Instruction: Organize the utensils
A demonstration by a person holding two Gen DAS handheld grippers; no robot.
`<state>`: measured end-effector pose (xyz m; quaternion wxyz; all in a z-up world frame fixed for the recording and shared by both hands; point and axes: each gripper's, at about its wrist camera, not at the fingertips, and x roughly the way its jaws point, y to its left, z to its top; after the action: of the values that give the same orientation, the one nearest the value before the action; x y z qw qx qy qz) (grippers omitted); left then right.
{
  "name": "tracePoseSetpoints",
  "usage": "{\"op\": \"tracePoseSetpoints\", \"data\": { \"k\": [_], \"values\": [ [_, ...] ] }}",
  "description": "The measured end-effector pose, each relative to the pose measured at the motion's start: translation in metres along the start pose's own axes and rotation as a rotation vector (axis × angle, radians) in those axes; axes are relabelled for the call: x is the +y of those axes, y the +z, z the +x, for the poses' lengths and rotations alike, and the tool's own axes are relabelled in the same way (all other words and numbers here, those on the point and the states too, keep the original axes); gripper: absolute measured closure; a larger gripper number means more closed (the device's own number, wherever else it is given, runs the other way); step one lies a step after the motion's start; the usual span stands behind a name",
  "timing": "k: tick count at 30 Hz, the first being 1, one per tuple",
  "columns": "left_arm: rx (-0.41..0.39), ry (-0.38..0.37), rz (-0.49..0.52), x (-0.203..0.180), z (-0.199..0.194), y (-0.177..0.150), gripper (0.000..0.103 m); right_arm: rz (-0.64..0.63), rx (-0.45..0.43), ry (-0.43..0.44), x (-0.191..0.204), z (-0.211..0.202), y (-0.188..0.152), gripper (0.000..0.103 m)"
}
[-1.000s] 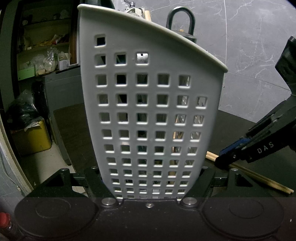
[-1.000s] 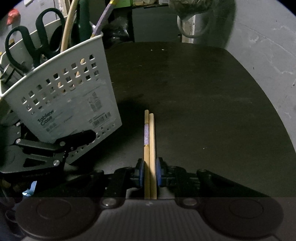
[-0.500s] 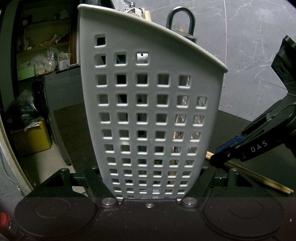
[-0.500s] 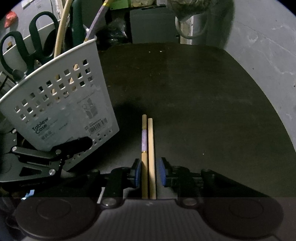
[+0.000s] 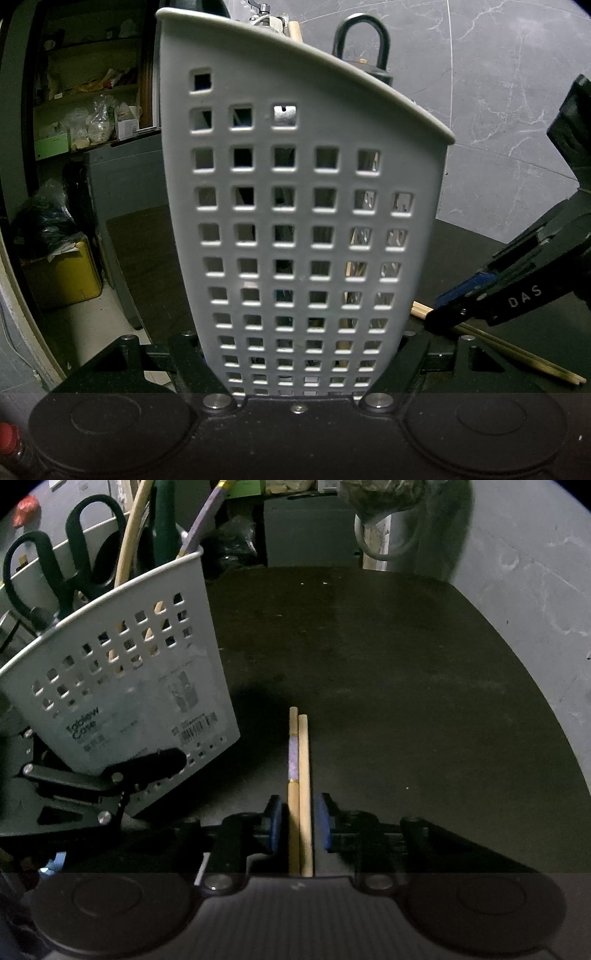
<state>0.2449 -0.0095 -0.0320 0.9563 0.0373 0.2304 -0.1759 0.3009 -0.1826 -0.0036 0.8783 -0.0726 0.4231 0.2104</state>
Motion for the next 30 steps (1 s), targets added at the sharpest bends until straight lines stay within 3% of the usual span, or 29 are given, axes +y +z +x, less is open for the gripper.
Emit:
{"op": "tracePoseSetpoints", "data": {
  "k": [9,19,23,26,29,30],
  "values": [
    [0.0,0.0,0.0,0.0,0.0,0.0,0.028,0.0,0.009,-0.003,0.0,-0.003,-0.003,0.082],
    [-0.001,0.002,-0.001,0.0,0.0,0.0,0.028,-0.035,0.022,0.001,0.002,0.008,0.009,0.064],
    [-0.001,0.002,-0.001,0.0,0.0,0.0,0.028,-0.056,0.029,0.009,0.0,0.009,0.009,0.064],
    [-0.001,0.001,-0.001,0.0,0.0,0.0,0.028,-0.061,0.037,0.013,0.0,0.01,0.011,0.067],
    [-0.001,0.002,-0.001,0.0,-0.001,0.0,0.028,-0.065,0.053,0.022,0.002,0.012,0.015,0.088],
    [-0.001,0.001,-0.002,0.0,-0.001,-0.001,0.028,-0.065,0.061,0.021,0.003,0.012,0.016,0.088]
  ]
}}
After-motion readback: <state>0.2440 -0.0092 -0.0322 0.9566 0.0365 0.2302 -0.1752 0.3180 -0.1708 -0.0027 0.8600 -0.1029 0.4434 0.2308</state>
